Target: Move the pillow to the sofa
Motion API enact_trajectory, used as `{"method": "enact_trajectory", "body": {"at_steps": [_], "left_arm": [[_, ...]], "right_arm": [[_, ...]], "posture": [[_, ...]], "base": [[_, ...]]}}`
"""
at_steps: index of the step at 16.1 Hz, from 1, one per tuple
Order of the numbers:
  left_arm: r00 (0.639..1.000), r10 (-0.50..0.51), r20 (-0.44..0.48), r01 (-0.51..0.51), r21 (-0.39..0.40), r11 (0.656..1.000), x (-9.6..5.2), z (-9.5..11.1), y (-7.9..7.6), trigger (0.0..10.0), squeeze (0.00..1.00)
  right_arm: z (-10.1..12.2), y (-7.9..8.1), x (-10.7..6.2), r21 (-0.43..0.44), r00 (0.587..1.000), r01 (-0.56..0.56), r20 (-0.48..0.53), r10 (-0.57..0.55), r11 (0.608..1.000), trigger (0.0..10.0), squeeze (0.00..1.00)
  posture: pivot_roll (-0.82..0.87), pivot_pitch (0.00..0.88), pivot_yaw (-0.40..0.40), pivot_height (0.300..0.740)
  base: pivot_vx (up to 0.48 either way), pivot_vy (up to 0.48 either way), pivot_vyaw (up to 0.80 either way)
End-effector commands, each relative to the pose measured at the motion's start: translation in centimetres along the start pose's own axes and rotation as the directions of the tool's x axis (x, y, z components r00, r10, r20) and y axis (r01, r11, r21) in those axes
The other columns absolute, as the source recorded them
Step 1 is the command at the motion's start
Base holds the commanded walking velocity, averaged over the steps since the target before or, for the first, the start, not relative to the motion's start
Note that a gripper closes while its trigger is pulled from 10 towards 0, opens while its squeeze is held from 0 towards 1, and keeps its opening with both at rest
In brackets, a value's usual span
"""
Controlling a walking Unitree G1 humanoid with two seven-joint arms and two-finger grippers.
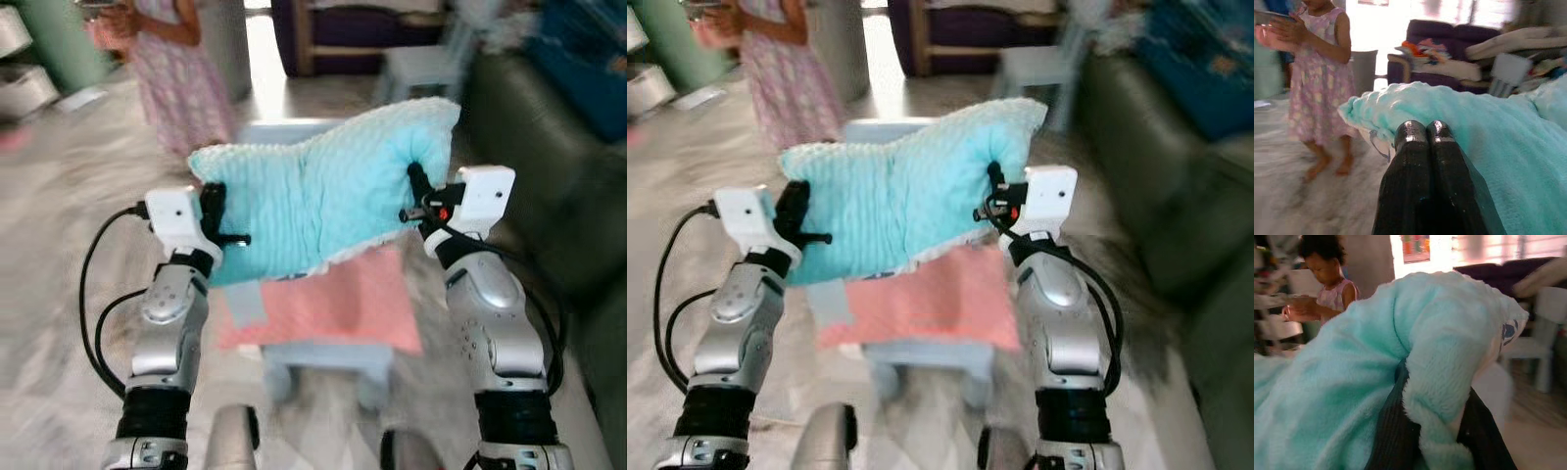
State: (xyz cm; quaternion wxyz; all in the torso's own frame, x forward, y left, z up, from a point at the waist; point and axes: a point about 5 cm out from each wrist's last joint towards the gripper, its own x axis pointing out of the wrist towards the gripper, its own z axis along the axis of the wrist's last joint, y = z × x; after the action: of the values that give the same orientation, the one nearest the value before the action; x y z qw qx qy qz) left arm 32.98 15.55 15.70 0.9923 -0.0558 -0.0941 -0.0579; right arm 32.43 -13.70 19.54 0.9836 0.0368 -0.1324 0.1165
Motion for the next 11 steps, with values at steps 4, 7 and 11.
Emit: {"method": "enact_trajectory", "body": {"at_steps": [4, 7, 11], "left_arm": [[0.999, -0.036, -0.005, 0.036, 0.016, 0.999, 0.41, 0.24, -0.35, 10.0, 0.00], [0.999, -0.035, -0.008, 0.035, 0.008, 0.999, 0.49, 0.12, -0.52, 10.0, 0.00], [0.999, -0.021, -0.036, 0.021, -0.002, 1.000, 0.55, -0.18, -0.55, 10.0, 0.00]], "right_arm": [[1.18, 0.69, 0.33, 0.006, 0.999, -0.017, 0.051, 0.017, 1.000, 10.0, 0.00], [1.54, 0.58, 0.42, 0.008, 0.998, -0.013, 0.061, 0.013, 1.000, 10.0, 0.00], [1.85, 0.66, 0.68, 0.009, 0.997, -0.020, 0.069, 0.019, 1.000, 10.0, 0.00]], "posture": [[-0.16, 0.000, 0.044, 0.740], [-0.16, 0.000, 0.043, 0.740], [-0.16, 0.000, 0.036, 0.740]], "base": [[0.000, 0.000, 0.00], [0.000, 0.000, 0.00], [0.000, 0.000, 0.00]]}}
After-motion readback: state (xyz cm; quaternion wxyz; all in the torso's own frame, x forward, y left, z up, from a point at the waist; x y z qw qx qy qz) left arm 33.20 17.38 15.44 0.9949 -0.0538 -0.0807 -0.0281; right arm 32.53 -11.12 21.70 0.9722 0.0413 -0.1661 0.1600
